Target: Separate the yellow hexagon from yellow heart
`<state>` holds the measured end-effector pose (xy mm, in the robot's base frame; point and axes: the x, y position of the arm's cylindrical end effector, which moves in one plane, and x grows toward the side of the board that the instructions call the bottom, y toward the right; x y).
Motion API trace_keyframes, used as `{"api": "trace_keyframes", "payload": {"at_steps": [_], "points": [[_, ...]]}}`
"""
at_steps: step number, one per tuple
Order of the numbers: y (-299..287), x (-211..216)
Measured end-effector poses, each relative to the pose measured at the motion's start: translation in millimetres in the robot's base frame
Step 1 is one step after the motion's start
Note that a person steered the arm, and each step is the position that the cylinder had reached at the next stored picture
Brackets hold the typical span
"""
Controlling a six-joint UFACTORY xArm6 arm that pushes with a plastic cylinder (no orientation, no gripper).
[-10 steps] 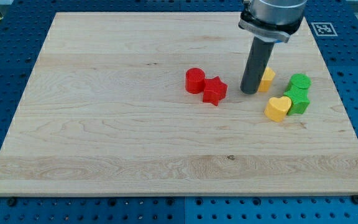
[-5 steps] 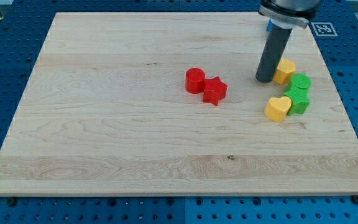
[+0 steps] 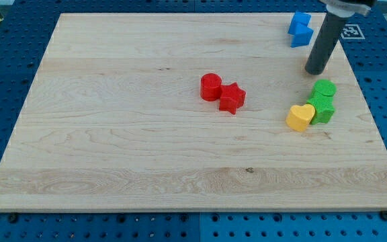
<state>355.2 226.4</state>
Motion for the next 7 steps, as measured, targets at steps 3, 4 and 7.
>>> {"api": "trace_keyframes", "payload": {"at_steps": [3, 4, 7], "points": [[32, 26], [35, -15], [33, -6]]}}
